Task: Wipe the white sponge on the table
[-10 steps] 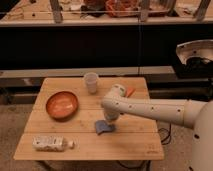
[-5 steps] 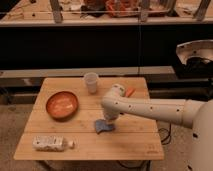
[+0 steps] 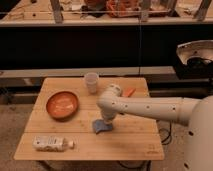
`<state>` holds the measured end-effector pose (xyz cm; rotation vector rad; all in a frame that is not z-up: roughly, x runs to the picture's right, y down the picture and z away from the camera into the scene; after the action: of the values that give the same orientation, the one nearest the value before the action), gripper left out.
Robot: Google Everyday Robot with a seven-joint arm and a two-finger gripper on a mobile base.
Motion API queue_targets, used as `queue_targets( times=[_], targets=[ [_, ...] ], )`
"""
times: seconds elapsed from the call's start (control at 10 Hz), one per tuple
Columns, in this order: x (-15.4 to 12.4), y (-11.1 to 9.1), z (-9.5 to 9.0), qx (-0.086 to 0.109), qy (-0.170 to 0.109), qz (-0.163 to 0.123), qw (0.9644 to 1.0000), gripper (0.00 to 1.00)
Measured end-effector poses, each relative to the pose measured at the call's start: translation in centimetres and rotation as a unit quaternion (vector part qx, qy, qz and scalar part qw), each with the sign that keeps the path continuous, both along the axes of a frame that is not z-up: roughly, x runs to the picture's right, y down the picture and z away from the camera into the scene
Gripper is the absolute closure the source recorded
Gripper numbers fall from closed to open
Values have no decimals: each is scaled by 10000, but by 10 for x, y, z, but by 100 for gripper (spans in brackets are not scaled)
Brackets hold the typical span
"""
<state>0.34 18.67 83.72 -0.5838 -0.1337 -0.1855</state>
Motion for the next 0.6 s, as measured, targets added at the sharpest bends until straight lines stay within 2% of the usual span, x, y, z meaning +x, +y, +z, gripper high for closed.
queue_targets(
  times=[0.3, 0.6],
  targets=[
    [-4, -6, 1, -19, -110, 75, 9999, 97],
    [-17, -3, 1, -56, -211, 4, 9998, 97]
  ],
)
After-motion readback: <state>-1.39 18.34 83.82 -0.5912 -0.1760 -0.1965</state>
